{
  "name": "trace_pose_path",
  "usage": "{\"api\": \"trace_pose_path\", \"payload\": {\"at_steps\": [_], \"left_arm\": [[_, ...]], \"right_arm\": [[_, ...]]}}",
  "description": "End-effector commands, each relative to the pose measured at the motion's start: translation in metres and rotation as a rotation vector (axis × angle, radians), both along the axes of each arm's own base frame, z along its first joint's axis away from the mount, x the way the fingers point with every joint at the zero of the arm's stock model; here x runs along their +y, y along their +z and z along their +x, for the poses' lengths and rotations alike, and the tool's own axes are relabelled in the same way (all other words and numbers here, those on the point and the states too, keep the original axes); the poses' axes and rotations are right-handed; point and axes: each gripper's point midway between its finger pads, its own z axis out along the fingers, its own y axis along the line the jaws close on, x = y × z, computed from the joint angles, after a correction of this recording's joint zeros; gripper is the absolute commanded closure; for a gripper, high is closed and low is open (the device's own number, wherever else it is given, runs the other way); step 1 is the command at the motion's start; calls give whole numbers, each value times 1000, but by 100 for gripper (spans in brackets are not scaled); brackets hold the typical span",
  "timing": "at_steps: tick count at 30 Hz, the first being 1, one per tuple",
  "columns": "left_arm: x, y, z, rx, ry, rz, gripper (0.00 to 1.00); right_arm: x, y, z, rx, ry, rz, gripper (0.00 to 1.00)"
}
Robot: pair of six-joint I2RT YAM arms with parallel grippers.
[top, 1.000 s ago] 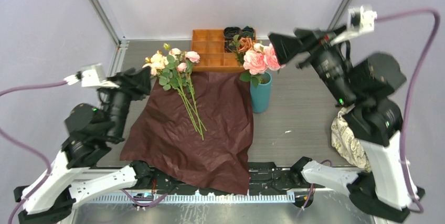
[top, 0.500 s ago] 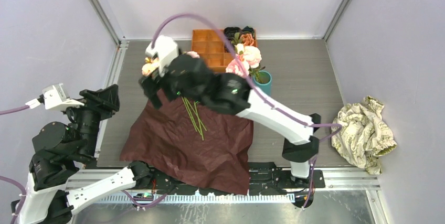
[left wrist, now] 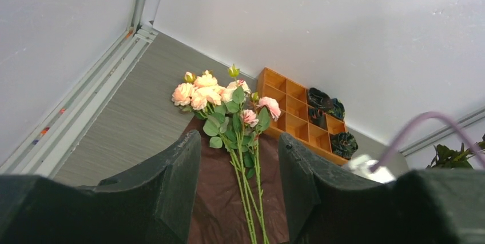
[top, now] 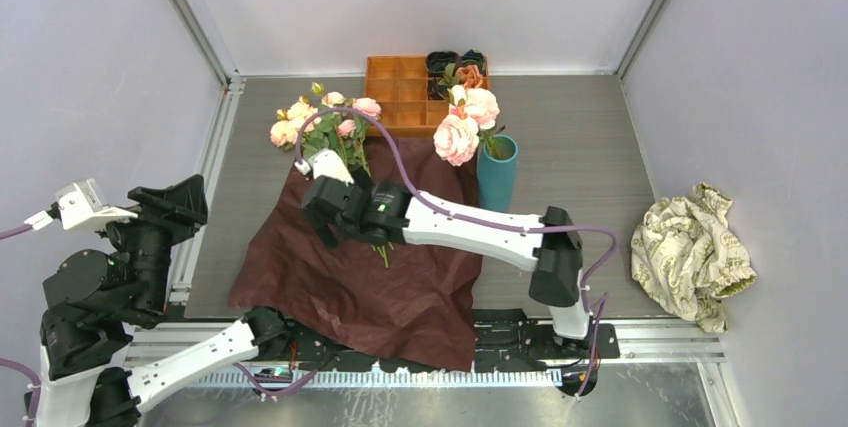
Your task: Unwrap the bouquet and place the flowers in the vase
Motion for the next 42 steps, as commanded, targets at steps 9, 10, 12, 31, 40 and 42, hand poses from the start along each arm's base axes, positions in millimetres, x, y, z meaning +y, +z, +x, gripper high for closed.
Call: {"api": "trace_pose_path", "payload": {"at_steps": [9, 10, 12, 31, 40, 42], "left_arm": [[-32, -2, 14, 40, -64, 47, 47], [-32, -3, 14, 40, -65, 47, 47], [-32, -4, 14, 37, -62, 45, 47], [-15, -11, 9, 31, -8, 54, 45], [-12, -16, 7, 54, -12, 66, 45], [-9, -17, 5, 56, -10, 64, 45]], "right_arm": [[15, -130, 66, 188, -262, -69, 30], [13, -131, 79, 201, -290, -54, 34], [11, -131, 100, 210, -326, -33, 38], [4, -130, 183, 176, -481, 57, 37], [-3, -144, 219, 191, -533, 108, 47], [-2, -151, 221, 213, -532, 113, 48]]}}
